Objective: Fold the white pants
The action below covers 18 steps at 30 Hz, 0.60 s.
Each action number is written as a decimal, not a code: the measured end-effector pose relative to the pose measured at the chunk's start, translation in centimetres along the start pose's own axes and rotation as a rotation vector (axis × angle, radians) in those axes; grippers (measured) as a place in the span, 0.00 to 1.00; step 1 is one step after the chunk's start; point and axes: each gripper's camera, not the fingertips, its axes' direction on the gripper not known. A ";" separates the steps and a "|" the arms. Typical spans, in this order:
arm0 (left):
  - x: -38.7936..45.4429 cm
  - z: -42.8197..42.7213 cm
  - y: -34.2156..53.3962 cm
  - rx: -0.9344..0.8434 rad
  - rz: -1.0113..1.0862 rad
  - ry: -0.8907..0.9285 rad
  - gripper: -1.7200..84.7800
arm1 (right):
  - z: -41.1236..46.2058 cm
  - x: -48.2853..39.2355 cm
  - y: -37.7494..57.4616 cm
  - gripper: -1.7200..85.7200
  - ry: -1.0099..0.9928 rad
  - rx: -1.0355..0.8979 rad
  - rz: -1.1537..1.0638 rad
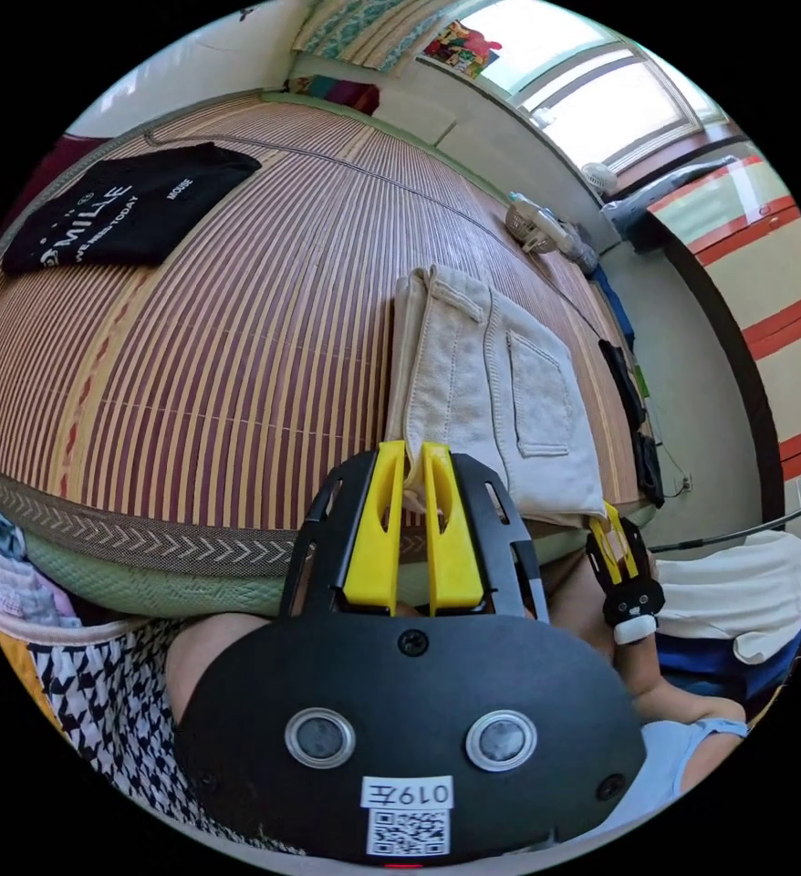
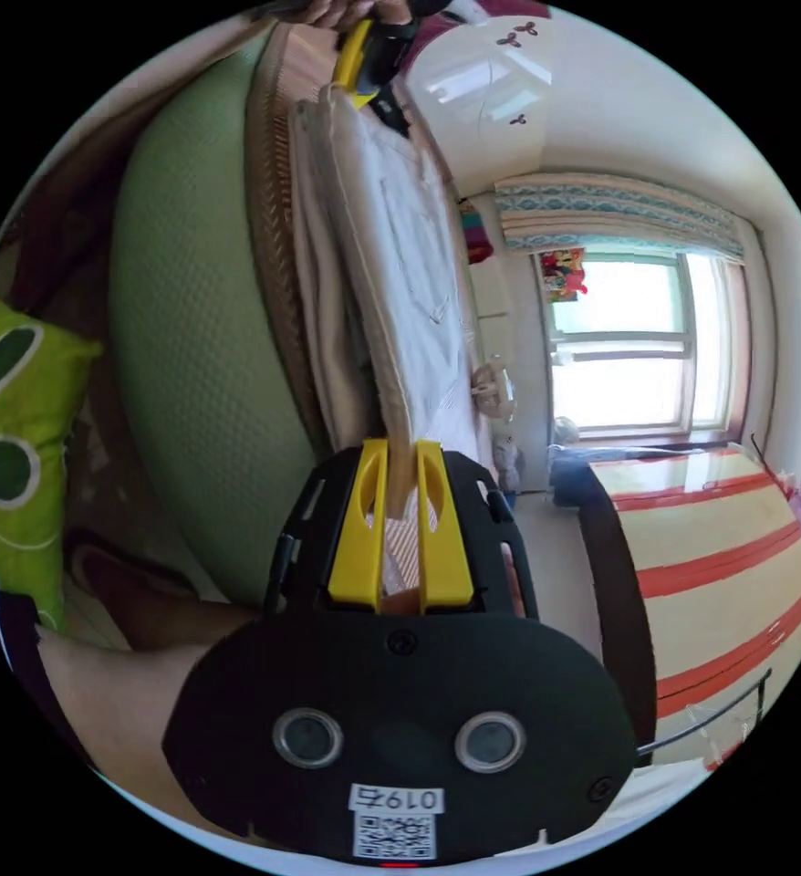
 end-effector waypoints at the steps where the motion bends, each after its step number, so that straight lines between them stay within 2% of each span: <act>1: 0.0 0.0 0.0 -0.004 0.004 -0.006 0.03 | 0.0 -0.3 -0.2 0.08 0.014 -0.002 -0.029; 6: -0.8 -0.6 0.8 0.000 -0.001 0.031 0.03 | -1.0 2.2 0.4 0.09 -0.025 0.031 0.034; 9: -1.9 -2.4 2.3 0.043 -0.032 0.116 0.03 | -3.0 4.7 2.6 0.09 -0.089 0.128 0.092; 12: -3.6 -4.0 4.2 0.095 -0.087 0.178 0.04 | -4.8 9.2 4.9 0.09 -0.136 0.227 0.287; 14: -4.3 -3.9 4.8 0.100 -0.120 0.207 0.04 | -3.4 11.7 5.5 0.10 -0.248 0.213 0.369; 16: -4.1 -3.3 4.8 0.067 -0.136 0.162 0.04 | -2.2 12.4 5.2 0.14 -0.325 0.183 0.354; 18: -3.7 -3.1 5.0 0.074 -0.140 0.150 0.04 | -2.0 12.4 4.7 0.15 -0.325 0.167 0.328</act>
